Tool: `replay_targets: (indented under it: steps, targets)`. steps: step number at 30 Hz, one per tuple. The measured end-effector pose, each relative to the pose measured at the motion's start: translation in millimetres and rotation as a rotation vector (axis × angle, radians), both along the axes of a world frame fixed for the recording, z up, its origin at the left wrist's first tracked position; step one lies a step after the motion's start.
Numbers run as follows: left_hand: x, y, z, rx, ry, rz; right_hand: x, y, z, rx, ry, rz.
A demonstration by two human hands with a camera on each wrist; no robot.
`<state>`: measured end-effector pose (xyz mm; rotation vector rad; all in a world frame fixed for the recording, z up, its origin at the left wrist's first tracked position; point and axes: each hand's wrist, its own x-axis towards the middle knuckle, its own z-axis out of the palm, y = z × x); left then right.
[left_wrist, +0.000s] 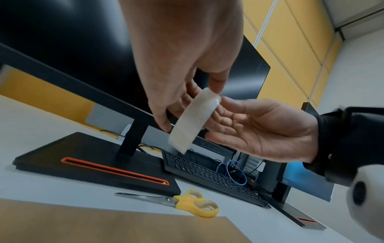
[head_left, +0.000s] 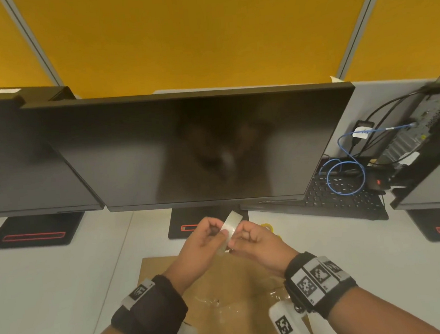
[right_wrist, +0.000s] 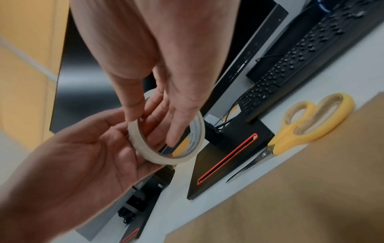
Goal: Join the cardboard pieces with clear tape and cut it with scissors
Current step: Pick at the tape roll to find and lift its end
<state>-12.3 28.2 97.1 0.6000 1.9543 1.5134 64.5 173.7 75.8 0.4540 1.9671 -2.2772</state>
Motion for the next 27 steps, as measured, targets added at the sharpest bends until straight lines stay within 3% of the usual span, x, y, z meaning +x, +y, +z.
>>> replay_targets:
  steps: [6,8,11,14,18,27]
  targets:
    - [-13.2,-11.7,9.8,-0.123,0.014,-0.209,2.0,5.7,3.2,0.571,0.096,-0.136]
    - [-14.5,-13.0,16.8,-0.14,-0.009,-0.259,2.8,8.6,6.6,0.686,0.153,-0.04]
    - [-17.6,-11.8,22.9,-0.175,-0.038,-0.327,1.1,12.1,7.5,0.602,0.1,0.173]
    - [-19.9,-12.5,22.3,-0.195,-0.059,-0.374,1.8,13.9,4.3,0.534,0.039,0.263]
    - [-20.0,-13.7,20.1,-0.18,-0.083,-0.401,3.1,15.4,-5.2,0.414,0.029,0.261]
    - [-21.2,-10.9,15.4,-0.099,-0.115,-0.403,1.7,15.0,-7.5,0.435,0.0,0.288]
